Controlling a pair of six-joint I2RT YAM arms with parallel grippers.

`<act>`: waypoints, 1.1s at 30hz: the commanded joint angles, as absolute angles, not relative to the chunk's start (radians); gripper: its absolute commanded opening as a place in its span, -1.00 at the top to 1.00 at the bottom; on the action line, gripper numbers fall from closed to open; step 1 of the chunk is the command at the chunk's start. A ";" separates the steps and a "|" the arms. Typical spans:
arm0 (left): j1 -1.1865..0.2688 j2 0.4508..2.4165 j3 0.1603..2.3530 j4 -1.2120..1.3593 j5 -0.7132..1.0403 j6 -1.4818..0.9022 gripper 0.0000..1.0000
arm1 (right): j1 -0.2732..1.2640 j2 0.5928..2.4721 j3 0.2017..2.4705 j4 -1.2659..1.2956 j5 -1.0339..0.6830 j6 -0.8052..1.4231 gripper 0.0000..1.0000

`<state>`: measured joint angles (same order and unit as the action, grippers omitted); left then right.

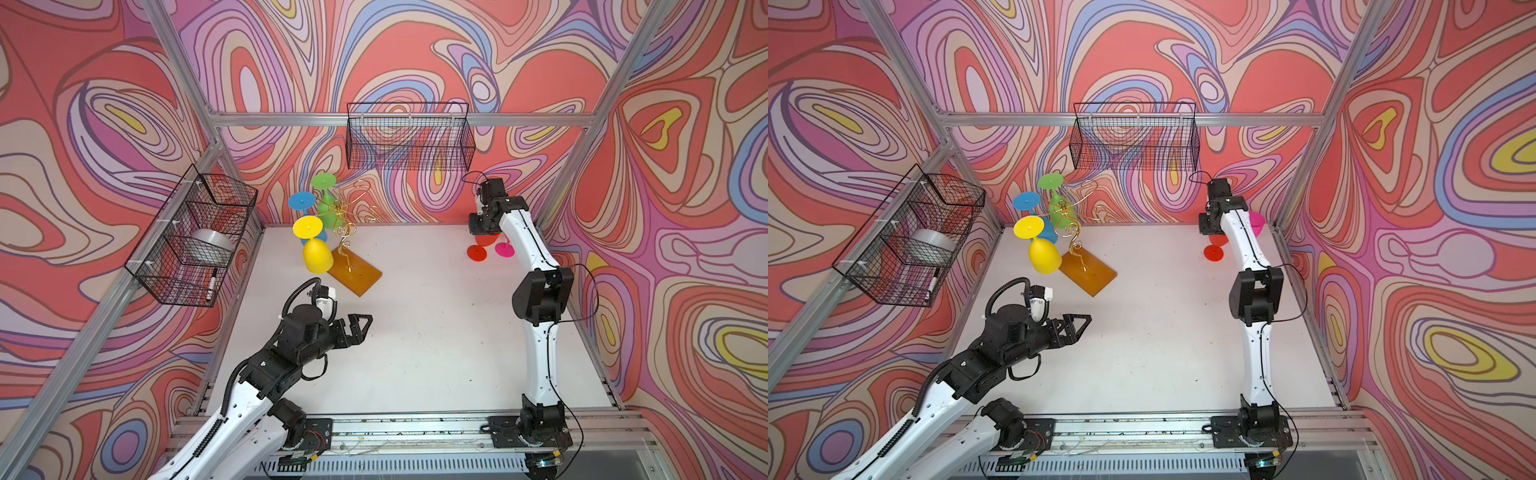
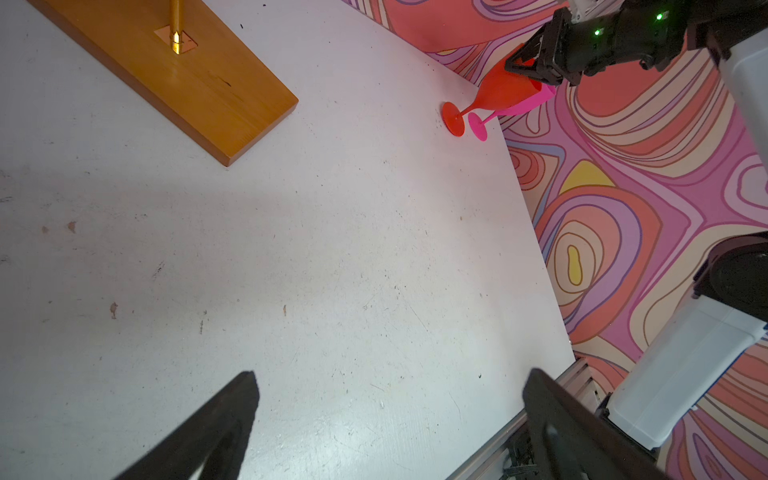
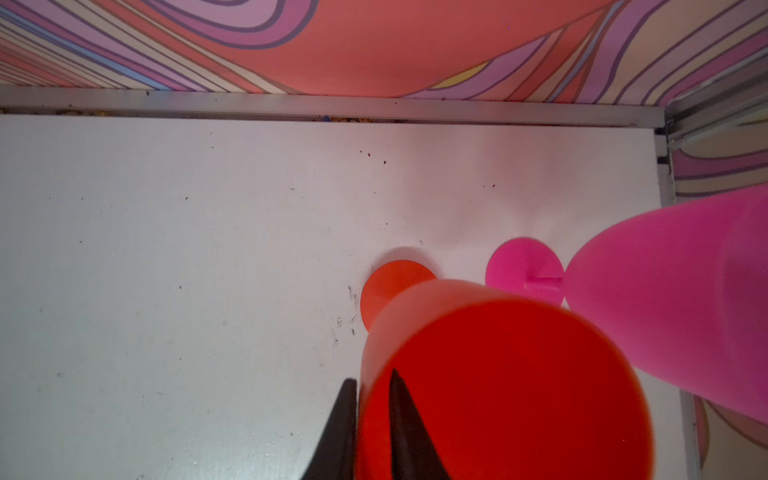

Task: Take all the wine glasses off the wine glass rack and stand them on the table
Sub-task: 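Lower the red glass upright onto the table and open the right gripper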

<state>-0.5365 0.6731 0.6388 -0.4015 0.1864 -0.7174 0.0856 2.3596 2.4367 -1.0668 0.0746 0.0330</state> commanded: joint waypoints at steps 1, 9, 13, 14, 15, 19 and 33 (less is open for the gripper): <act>-0.532 0.674 0.658 -0.416 0.191 -0.705 -1.00 | 0.078 2.367 2.451 -1.043 0.078 0.029 0.46; -0.533 0.665 0.660 -0.423 0.187 -0.706 -1.00 | 0.081 2.279 2.395 -0.971 0.059 0.041 0.01; -0.532 0.658 0.658 -0.432 0.178 -0.703 -1.00 | 0.081 2.210 2.338 -0.920 0.052 0.056 -0.22; -0.532 0.656 0.659 -0.437 0.177 -0.703 -1.00 | 0.081 2.192 2.326 -0.905 0.052 0.060 -0.26; -0.532 0.654 0.658 -0.439 0.176 -0.701 -1.00 | 0.080 2.178 2.313 -0.896 0.052 0.064 -0.30; -0.532 0.642 0.661 -0.458 0.162 -0.696 -1.00 | 0.081 2.111 2.258 -0.849 0.050 0.084 -0.49; -0.532 0.597 0.706 -0.585 0.115 -0.655 -1.00 | 0.089 1.739 1.839 -0.534 0.069 0.199 -0.82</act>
